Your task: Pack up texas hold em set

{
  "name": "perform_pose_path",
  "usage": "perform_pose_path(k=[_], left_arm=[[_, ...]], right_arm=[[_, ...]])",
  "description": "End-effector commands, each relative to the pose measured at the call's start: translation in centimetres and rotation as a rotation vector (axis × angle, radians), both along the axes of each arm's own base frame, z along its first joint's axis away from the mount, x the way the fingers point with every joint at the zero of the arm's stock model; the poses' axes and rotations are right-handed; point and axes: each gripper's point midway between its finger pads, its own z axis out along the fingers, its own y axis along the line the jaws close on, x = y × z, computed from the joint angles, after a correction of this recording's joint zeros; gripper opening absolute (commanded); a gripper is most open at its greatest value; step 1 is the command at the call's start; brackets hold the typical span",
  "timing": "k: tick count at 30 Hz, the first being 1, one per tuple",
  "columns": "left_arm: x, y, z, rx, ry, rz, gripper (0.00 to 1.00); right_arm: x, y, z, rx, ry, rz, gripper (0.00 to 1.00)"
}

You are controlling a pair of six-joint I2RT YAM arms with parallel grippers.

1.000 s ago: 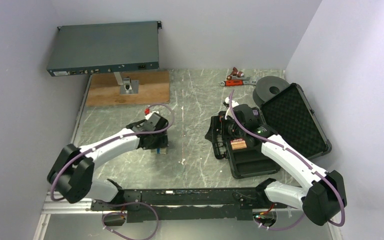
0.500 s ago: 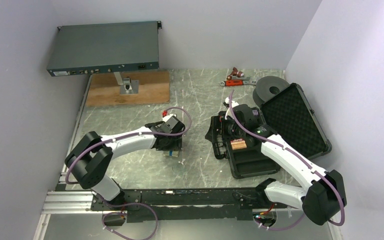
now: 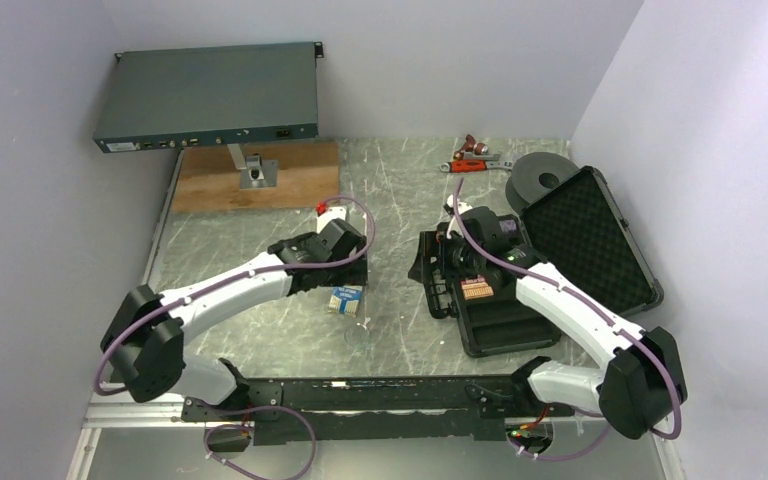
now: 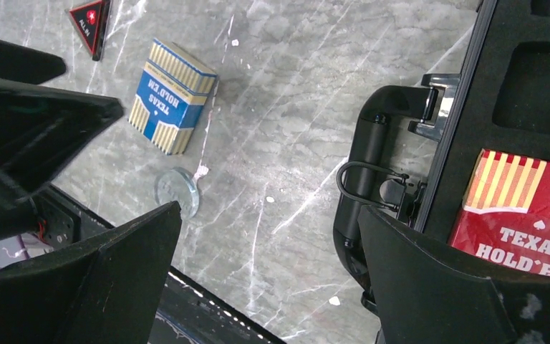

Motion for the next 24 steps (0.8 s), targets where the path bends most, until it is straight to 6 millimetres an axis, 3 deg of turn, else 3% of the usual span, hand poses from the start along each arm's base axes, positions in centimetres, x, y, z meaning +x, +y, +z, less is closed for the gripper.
perform_pose_path(k=[1, 7, 12, 19, 24], left_arm=[[1.6, 1.1, 6.6, 0.025, -0.131, -0.017, 1.0], [3.1, 4.9, 12.9, 0.126, -0.243, -0.018, 1.0], [4.3, 8.1, 15.7, 0.215, -0.292, -0.006, 1.0], [6.2, 11.4, 16.9, 0.275, -0.371, 0.027, 1.0], [7.1, 12.9, 15.5, 0.226, -0.412, 0.04, 1.0]], right_arm=[[1.2, 0.7, 1.5, 0.026, -0.015, -0.024, 0.98], [1.7, 0.9, 0.8, 0.022, 0.02, -0.059, 0.99], [2.0, 1.0, 0.2, 0.011, 0.054, -0.09, 1.0], [2.4, 1.0, -0.3, -0.022, 0.075, -0.133, 1.0], [2.9, 0.8, -1.3, -0.037, 0.108, -0.182, 1.0]])
